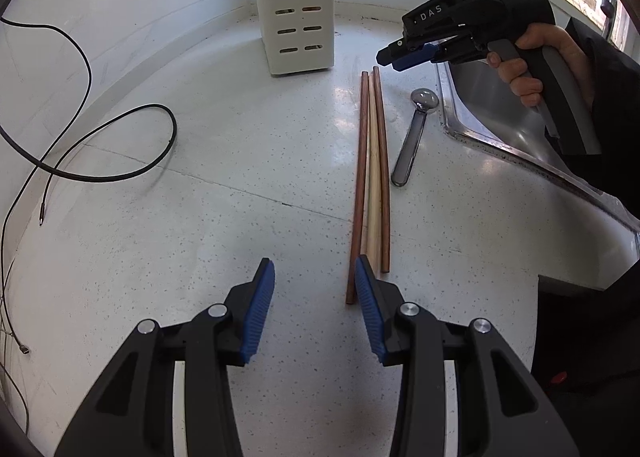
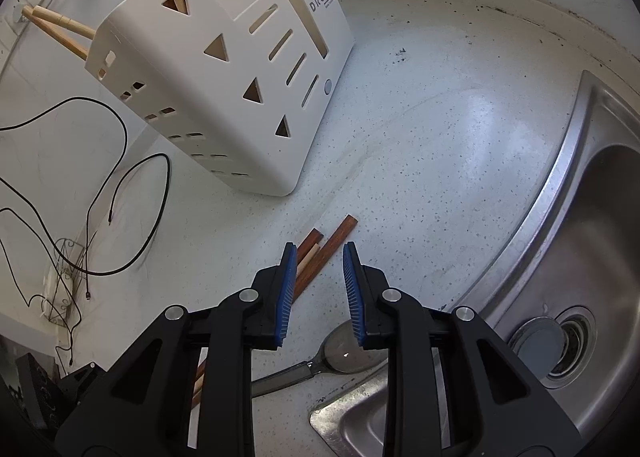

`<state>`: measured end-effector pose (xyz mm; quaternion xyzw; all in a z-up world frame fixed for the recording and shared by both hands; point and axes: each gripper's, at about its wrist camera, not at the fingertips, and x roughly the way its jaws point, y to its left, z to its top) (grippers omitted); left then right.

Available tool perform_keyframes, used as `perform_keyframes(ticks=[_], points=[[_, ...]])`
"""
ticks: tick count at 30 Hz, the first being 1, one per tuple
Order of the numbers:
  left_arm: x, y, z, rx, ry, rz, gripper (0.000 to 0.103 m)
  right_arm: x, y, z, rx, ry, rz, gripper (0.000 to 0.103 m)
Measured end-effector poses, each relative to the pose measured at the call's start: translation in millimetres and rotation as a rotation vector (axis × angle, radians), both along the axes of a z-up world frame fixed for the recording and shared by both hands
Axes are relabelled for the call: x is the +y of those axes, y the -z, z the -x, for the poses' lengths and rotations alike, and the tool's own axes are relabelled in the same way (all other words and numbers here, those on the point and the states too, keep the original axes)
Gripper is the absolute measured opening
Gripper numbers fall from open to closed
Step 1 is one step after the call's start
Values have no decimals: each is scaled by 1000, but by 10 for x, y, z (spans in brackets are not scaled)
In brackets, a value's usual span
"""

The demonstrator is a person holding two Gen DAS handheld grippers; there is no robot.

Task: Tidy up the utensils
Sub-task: 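Lower both open grippers toward the remaining chopsticks on the counter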

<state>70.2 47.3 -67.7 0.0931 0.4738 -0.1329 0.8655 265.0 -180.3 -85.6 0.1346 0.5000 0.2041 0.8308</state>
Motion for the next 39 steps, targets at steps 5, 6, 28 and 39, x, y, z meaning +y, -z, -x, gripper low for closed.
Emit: perform_keyframes(ticks=[5,6,28,39], points=[[-47,4,15,10,27,-31,41,31,31,-14,20,0,11,23],[-53,4,15,10,32,-38,41,32,44,-33,31,4,17,23],[-126,-30,51,30,49,-58,30,398,71,-192,-18,147,223,18],[-93,-27,-41,77,78,-30,29,398,36,-202,24,234,270,10]])
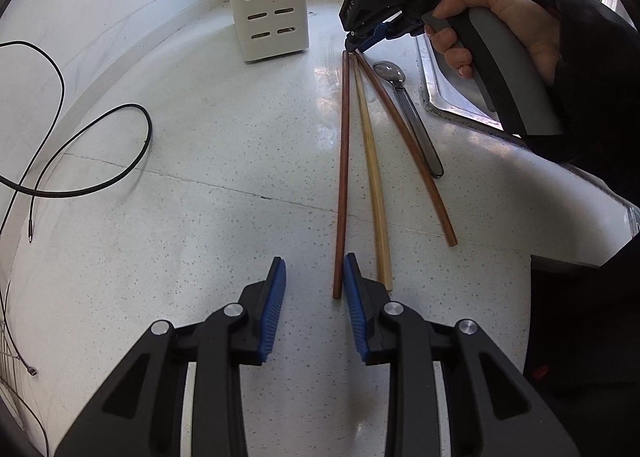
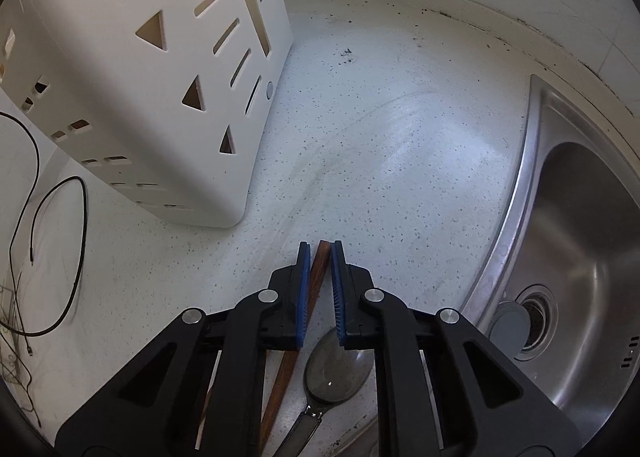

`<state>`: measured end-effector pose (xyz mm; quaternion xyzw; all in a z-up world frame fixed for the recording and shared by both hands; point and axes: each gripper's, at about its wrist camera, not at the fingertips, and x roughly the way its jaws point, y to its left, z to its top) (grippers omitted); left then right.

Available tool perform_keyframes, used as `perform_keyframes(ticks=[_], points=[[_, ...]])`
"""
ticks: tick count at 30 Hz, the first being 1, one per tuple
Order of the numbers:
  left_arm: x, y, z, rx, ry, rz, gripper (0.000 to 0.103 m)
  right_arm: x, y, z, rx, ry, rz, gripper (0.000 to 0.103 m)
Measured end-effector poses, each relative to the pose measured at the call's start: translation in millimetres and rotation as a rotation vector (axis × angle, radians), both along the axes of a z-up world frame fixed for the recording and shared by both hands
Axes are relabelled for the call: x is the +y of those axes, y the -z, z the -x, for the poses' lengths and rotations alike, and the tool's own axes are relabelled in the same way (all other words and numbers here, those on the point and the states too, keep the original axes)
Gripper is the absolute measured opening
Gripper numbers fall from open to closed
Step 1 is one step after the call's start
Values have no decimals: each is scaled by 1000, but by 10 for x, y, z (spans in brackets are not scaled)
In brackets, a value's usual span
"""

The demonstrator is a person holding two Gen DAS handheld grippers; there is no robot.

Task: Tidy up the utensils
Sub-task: 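Lower both open grippers toward the remaining chopsticks on the counter, then close the right gripper on a dark chopstick and lift it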

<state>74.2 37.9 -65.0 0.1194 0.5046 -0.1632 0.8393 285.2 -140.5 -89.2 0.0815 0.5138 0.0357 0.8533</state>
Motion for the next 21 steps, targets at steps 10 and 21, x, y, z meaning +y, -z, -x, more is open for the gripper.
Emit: perform_keyframes(ticks=[10,21], points=[[-46,5,71,-17,5,-26,30,-13,43,16,-11,6,-5,10],[50,9,69,-10,41,64,30,-122,58,-10,-4,4,-83,9]])
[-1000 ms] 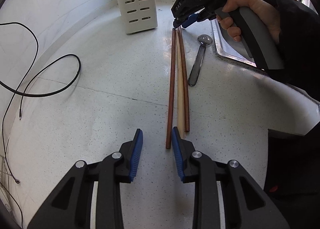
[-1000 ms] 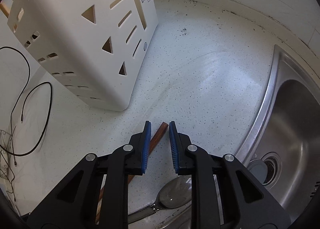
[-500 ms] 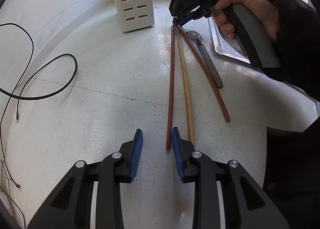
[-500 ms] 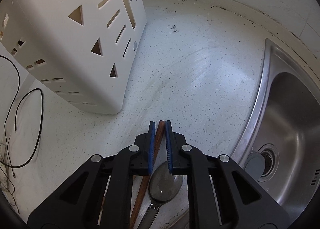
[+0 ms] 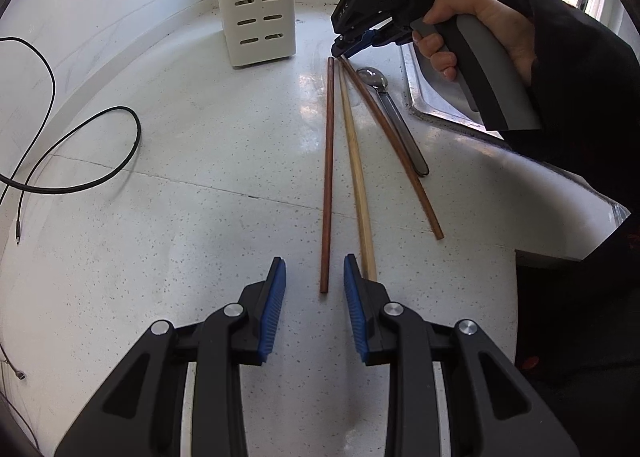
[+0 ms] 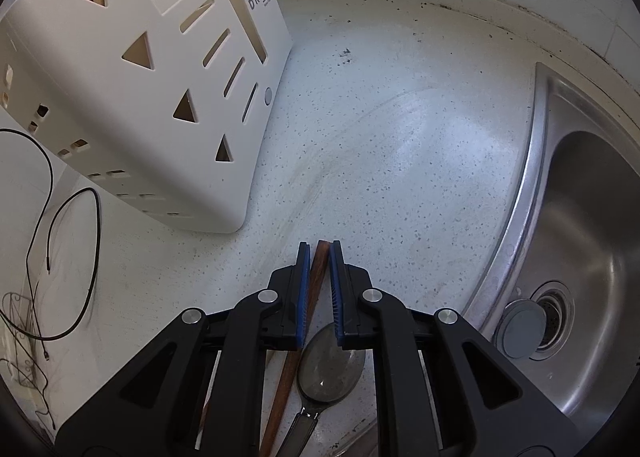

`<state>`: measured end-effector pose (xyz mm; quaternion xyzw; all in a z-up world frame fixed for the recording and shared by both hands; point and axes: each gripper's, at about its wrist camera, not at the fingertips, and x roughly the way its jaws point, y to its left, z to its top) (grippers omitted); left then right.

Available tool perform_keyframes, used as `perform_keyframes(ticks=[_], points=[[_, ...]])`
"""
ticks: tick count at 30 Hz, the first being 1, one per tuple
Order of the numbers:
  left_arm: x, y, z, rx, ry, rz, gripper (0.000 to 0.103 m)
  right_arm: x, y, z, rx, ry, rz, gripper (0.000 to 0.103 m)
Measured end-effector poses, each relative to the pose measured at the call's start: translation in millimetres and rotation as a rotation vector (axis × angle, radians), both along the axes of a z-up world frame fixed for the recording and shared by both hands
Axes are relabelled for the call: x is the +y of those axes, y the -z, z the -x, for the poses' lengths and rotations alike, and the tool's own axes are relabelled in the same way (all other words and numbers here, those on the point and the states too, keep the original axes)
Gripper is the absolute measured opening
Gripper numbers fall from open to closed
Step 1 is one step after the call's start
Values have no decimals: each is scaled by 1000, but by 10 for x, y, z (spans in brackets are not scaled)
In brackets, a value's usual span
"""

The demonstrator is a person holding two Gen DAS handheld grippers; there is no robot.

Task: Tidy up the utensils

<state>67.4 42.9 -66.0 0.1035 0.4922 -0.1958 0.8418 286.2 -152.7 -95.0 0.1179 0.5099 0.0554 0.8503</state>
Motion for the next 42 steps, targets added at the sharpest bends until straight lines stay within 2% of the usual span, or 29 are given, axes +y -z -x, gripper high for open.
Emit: perform_keyframes(ticks=[2,5,6,8,9,10,17,23,27,30,35,42], points=[[-30,-1,-31,7,12,-3,30,-4,-1,0,-3,-1,-5,9],[-117,-7,-55,7,40,-51,28,-14,-9,-11,-6,-3,-7,9],[-145,-10,-76,21,51,-54,21,-14,-14,-15,-6,-3,-7,9],[-164,-18,-123,49,50,-81,15,-5,-31,-7,-4,-2,-1,9],[-151,-21,-152,56,37,-92,7,5,-34,-11,-6,-4,6,9],[-123,-20,-170,63,24,-87,4,18,-34,-21,-9,-4,9,9],[-40,-24,-163,89,-36,-29,4,1,-32,-82,-7,9,-13,7],[45,-208,-21,36,-77,0,4,-196,-19,-48,-6,29,-177,7],[97,-414,101,-7,-112,27,4,-307,-237,131,-104,3,-269,7],[55,-570,151,-38,-132,0,4,-354,-485,296,-185,-33,-314,7],[-20,-934,181,-129,-156,30,4,-386,-898,601,-303,-94,-381,7],[100,-1264,194,-228,-247,75,3,-423,-1402,914,-454,-183,-400,7]])
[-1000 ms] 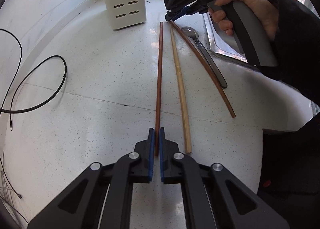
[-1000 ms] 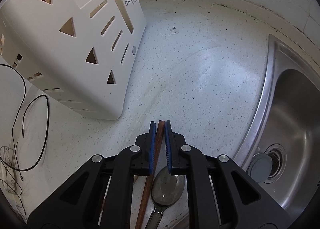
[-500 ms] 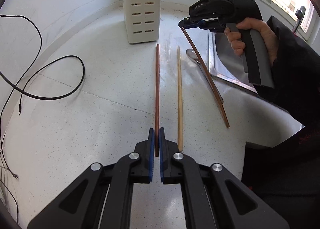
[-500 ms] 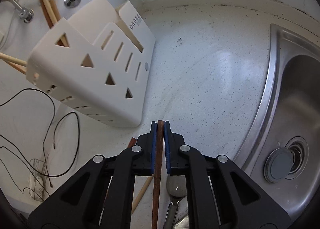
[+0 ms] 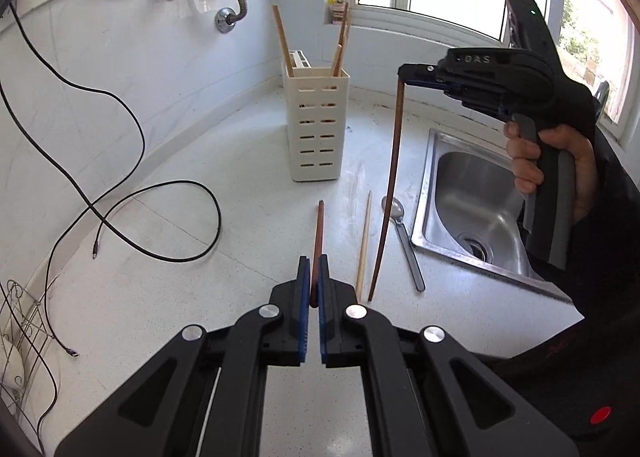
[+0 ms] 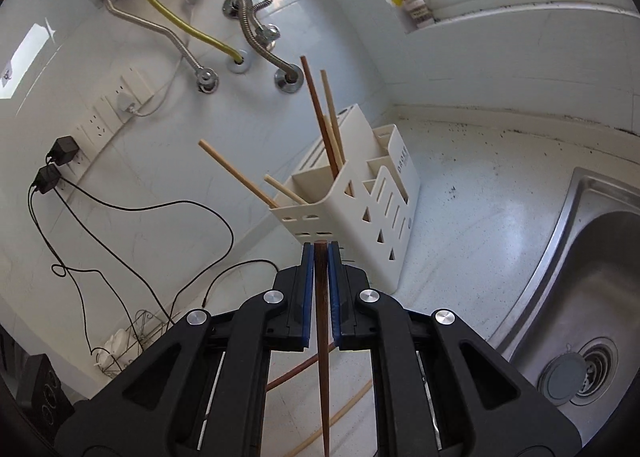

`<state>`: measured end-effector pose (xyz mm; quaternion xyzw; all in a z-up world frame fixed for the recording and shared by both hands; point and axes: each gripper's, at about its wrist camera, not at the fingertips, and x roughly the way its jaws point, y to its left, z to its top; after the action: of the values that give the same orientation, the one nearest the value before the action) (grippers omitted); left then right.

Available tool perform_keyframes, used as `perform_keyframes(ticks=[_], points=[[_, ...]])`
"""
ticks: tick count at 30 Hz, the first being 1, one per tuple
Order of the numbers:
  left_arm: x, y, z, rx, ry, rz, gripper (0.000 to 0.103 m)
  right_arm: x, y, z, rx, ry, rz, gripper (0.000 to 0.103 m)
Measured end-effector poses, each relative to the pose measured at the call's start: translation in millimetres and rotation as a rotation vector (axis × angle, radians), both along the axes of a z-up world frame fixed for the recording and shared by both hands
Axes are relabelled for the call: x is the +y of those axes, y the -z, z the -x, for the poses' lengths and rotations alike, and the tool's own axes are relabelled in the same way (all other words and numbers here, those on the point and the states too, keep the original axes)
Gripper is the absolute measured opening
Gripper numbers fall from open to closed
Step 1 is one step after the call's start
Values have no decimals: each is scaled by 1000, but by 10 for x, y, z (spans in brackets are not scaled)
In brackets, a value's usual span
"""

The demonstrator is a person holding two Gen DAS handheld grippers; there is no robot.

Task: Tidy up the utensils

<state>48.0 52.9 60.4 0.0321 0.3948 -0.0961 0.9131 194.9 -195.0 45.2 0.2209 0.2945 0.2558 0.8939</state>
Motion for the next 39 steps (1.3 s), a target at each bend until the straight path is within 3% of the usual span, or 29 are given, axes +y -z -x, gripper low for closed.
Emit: perform_keyframes(ticks=[9,16,32,35,36,39], points=[[75,-193,-93,-85,-77,16,0,75,-344,256,-135,-60,26,7],[118,-229,-118,-111,-110,36,0,212,-392,371,-180,-96,78,6],[38,428,-503,70,-36,-18,0,184,-398,487,-211,-82,116,6],[-40,546,-664,100,-2,-9,14,145,-411,502,-215,-71,113,6],[-70,577,-722,107,14,-5,26,127,-420,509,-217,-67,114,7],[-186,668,-902,124,69,-12,29,59,-459,547,-231,-50,117,6]])
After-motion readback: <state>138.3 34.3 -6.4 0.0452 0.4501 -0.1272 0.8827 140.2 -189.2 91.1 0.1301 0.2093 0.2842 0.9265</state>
